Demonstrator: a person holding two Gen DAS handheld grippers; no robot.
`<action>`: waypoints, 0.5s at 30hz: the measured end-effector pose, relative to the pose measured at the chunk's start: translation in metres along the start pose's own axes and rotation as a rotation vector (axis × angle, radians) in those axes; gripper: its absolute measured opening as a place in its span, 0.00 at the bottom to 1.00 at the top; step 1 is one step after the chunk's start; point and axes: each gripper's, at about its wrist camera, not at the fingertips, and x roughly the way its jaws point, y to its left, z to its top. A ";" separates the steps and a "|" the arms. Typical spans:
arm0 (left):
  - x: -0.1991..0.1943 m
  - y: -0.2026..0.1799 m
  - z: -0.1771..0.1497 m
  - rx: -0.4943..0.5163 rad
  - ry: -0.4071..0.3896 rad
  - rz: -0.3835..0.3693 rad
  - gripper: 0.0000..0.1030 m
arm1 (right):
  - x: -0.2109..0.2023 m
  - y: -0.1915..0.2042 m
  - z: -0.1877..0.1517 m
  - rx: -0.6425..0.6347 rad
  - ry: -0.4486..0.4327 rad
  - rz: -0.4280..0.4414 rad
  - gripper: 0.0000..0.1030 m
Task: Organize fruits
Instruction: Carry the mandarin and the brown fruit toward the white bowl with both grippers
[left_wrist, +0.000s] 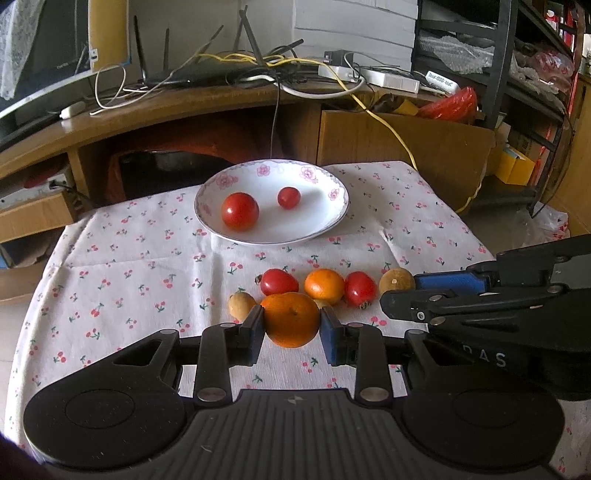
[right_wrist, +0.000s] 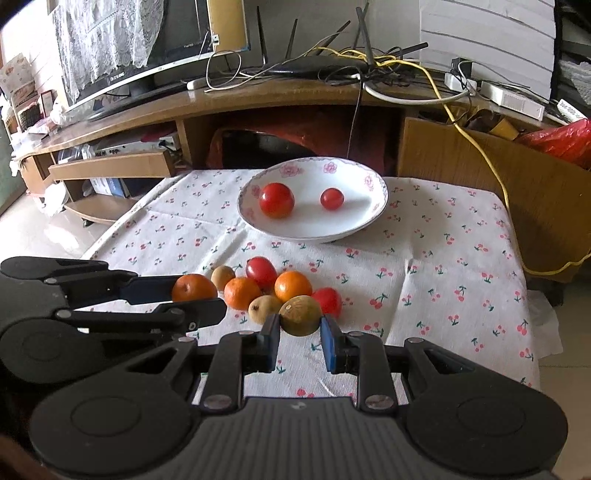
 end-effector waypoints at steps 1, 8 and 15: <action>0.000 -0.001 0.000 0.002 0.000 0.002 0.37 | 0.000 0.000 0.000 0.001 -0.002 0.000 0.25; 0.002 -0.002 0.004 0.008 -0.001 0.010 0.37 | 0.001 -0.002 0.003 0.008 -0.005 -0.004 0.25; 0.005 -0.001 0.013 0.009 -0.008 0.021 0.37 | 0.003 -0.004 0.010 0.010 -0.019 -0.009 0.25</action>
